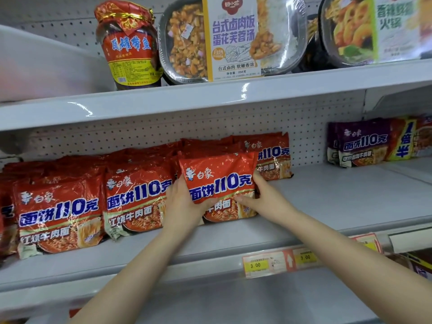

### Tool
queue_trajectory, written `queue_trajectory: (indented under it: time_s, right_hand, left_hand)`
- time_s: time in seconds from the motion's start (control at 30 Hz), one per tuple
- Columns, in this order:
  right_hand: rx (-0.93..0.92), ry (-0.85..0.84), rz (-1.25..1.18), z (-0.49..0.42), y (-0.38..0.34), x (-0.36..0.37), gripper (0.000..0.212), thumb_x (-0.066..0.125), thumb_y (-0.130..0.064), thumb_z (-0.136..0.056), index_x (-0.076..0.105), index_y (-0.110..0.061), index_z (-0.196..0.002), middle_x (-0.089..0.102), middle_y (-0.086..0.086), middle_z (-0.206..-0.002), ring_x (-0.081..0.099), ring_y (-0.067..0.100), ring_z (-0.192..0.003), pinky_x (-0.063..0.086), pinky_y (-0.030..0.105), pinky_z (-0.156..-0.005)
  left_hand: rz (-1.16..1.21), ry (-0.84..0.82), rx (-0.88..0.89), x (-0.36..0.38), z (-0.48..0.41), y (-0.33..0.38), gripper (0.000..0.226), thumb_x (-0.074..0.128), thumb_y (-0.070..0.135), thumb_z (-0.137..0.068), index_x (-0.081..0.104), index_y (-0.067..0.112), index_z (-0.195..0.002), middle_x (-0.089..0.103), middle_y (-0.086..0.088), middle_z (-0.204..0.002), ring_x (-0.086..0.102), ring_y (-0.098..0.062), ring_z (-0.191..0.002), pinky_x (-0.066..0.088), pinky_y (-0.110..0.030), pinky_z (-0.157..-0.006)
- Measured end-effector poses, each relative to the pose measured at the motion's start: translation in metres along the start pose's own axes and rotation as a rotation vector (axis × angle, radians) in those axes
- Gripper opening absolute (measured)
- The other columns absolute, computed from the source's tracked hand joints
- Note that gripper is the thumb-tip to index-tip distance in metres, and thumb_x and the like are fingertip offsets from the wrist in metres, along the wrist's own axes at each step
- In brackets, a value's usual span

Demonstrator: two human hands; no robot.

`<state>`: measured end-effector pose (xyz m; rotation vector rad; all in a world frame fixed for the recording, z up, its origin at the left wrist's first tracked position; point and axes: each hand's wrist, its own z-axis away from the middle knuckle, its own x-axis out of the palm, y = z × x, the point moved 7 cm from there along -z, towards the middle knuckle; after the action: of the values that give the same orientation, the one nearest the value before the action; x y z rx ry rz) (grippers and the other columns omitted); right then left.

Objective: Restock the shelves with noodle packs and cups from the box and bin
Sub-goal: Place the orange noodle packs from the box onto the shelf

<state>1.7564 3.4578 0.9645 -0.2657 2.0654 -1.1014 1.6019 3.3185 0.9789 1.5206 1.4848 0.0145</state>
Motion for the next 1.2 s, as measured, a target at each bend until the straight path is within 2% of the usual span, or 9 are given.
queue_trajectory:
  time_s: [0.13, 0.23, 0.4, 0.5, 0.6, 0.8, 0.93, 1.1, 1.2]
  right_hand:
    - [0.019, -0.029, 0.14, -0.012, 0.007, 0.011, 0.11, 0.076, -0.063, -0.065, 0.006, -0.051, -0.149, 0.019, 0.002, -0.16, 0.031, 0.027, -0.144, 0.036, 0.053, -0.113]
    - [0.031, -0.029, 0.181, -0.018, 0.011, 0.011, 0.121, 0.078, -0.063, -0.064, -0.008, -0.052, -0.148, 0.009, 0.003, -0.163, 0.028, 0.027, -0.145, 0.033, 0.052, -0.114]
    - [0.079, 0.005, 0.173, -0.016, 0.019, 0.008, 0.144, 0.072, -0.081, -0.051, -0.019, -0.034, -0.152, 0.008, 0.001, -0.164, 0.022, 0.021, -0.148, 0.03, 0.046, -0.117]
    - [0.088, 0.032, 0.146, 0.001, 0.015, -0.002, 0.132, 0.074, -0.067, -0.067, -0.015, -0.024, -0.155, 0.0, 0.0, -0.165, 0.015, 0.02, -0.149, 0.024, 0.04, -0.119]
    - [0.049, 0.1, 0.175, 0.029, 0.005, -0.019, 0.113, 0.071, -0.06, -0.077, 0.0, -0.022, -0.157, 0.012, -0.002, -0.164, 0.019, 0.018, -0.149, 0.024, 0.037, -0.118]
    - [0.009, 0.275, 0.217, 0.12, -0.008, -0.046, 0.082, 0.067, -0.044, -0.088, 0.024, -0.019, -0.153, 0.031, -0.001, -0.157, 0.029, 0.013, -0.143, 0.025, 0.027, -0.113]
    - [0.075, 0.282, 0.295, 0.196, 0.016, -0.053, 0.074, 0.067, -0.038, -0.09, 0.031, -0.015, -0.15, 0.034, 0.0, -0.154, 0.03, 0.015, -0.142, 0.024, 0.021, -0.111]
    - [0.339, 0.191, 0.385, 0.319, 0.083, -0.061, 0.072, 0.059, -0.05, -0.093, 0.028, -0.022, -0.151, 0.028, -0.004, -0.156, 0.028, 0.015, -0.143, 0.032, 0.033, -0.114]
    - [0.502, 0.191, 0.432, 0.397, 0.121, -0.083, 0.071, 0.061, -0.05, -0.092, 0.035, -0.017, -0.149, 0.037, 0.001, -0.152, 0.035, 0.018, -0.14, 0.029, 0.027, -0.114]
  left_hand:
    - [-0.183, 0.039, 0.026, -0.009, 0.002, -0.004, 0.129, 0.074, 0.066, -0.068, -0.009, 0.023, -0.156, 0.01, -0.003, -0.16, 0.011, -0.024, -0.147, 0.019, -0.045, -0.119]
    - [-0.293, 0.081, 0.164, -0.011, 0.001, 0.007, 0.129, 0.071, 0.068, -0.068, -0.011, 0.023, -0.156, 0.002, -0.005, -0.163, 0.005, -0.027, -0.15, 0.018, -0.047, -0.12]
    - [-0.274, 0.025, 0.102, -0.008, 0.002, 0.0, 0.127, 0.066, 0.073, -0.069, -0.011, 0.024, -0.156, -0.002, -0.002, -0.164, 0.004, -0.028, -0.151, 0.02, -0.051, -0.119]
    - [-0.234, -0.005, 0.081, -0.01, 0.006, -0.001, 0.125, 0.064, 0.075, -0.07, -0.014, 0.027, -0.155, -0.006, 0.001, -0.164, 0.001, -0.026, -0.152, 0.02, -0.052, -0.119]
    - [-0.238, 0.021, 0.13, -0.016, 0.017, 0.012, 0.117, 0.057, 0.075, -0.076, -0.011, 0.026, -0.156, -0.003, 0.0, -0.164, 0.003, -0.026, -0.151, 0.02, -0.052, -0.12]
    - [-0.179, 0.04, 0.229, -0.016, 0.075, 0.048, 0.098, 0.062, 0.058, -0.087, 0.01, 0.012, -0.158, 0.022, -0.014, -0.16, 0.02, -0.031, -0.147, 0.018, -0.045, -0.119]
    - [-0.182, 0.015, 0.427, 0.002, 0.138, 0.082, 0.079, 0.065, 0.041, -0.09, 0.03, 0.006, -0.151, 0.044, -0.016, -0.147, 0.038, -0.034, -0.135, 0.031, -0.046, -0.114]
    - [-0.093, -0.188, 0.445, 0.069, 0.233, 0.105, 0.07, 0.055, 0.046, -0.089, 0.042, 0.009, -0.146, 0.053, -0.013, -0.138, 0.046, -0.035, -0.126, 0.04, -0.05, -0.105]
    - [-0.002, -0.428, 0.406, 0.131, 0.29, 0.119, 0.072, 0.045, 0.056, -0.088, 0.044, 0.012, -0.145, 0.055, -0.009, -0.136, 0.045, -0.032, -0.125, 0.042, -0.047, -0.104]
